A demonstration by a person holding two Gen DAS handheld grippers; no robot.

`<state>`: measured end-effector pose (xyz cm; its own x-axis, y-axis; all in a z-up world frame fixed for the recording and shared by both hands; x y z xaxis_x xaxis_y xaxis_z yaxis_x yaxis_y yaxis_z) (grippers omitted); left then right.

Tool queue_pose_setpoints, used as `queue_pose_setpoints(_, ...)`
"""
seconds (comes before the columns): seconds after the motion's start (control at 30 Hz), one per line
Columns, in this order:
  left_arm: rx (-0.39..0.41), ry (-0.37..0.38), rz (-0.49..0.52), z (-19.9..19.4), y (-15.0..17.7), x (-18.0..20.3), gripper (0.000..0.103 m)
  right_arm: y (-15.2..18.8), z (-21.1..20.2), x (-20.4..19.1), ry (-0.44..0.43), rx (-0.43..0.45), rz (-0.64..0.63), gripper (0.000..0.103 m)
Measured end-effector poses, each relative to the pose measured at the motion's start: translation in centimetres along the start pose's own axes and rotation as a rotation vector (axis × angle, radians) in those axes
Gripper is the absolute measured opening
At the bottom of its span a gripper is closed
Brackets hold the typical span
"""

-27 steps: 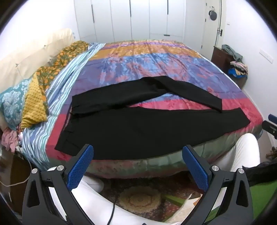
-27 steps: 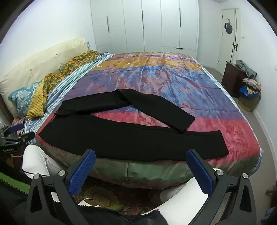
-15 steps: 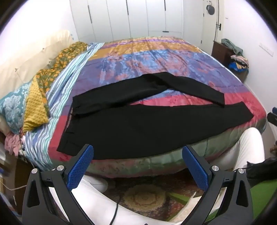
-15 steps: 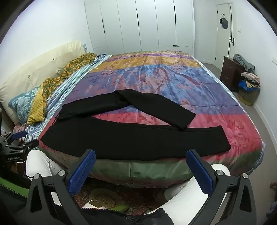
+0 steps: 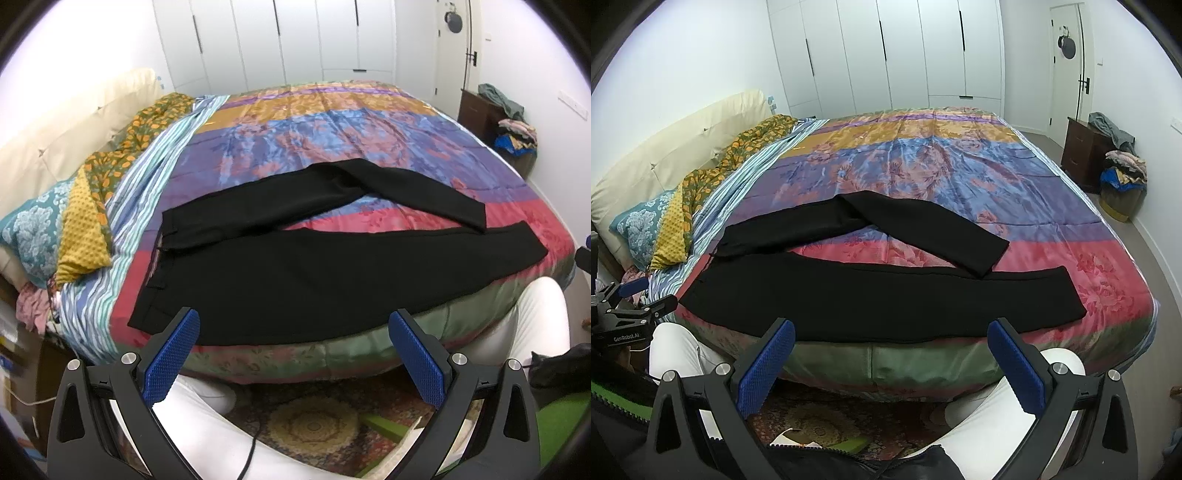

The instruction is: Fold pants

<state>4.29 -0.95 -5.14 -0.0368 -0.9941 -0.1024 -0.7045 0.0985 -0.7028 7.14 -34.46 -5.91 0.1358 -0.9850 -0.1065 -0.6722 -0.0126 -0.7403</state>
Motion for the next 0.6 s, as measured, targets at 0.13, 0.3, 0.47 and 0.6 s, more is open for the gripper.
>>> queue_pose_setpoints(0.13, 0.005, -0.003, 0.004, 0.0, -0.2, 0.1, 0.102, -0.1, 0.1, -0.1, 0.001, 0.003, 0.000, 0.103)
queue_pose_setpoints(0.3, 0.010, -0.012, 0.009, 0.1, -0.3, -0.1, 0.102, -0.2, 0.4, -0.7, -0.007, 0.013, -0.008, 0.103)
queue_pose_setpoints(0.47, 0.005, -0.017, 0.005, 0.5, -0.1, -0.3, 0.102, 0.3, 0.6, -1.2, -0.015, 0.004, -0.029, 0.103)
queue_pose_setpoints(0.6, 0.006, -0.024, 0.009, 0.6, -0.3, -0.5, 0.102, 0.4, 0.9, -0.9, -0.009, 0.003, -0.024, 0.103)
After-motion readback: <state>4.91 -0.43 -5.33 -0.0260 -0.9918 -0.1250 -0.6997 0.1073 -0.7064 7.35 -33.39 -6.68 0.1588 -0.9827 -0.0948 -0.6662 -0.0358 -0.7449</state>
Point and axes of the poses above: each gripper's, at about its wrist camera, not at the fingertips, and z roughly the way its jaws point, x to its right, y to its underside, the point moved 6 cm from there along z, roughly the way its jaws point, and after that the axes turned 5 degrees about x, right-handed, at the moved point
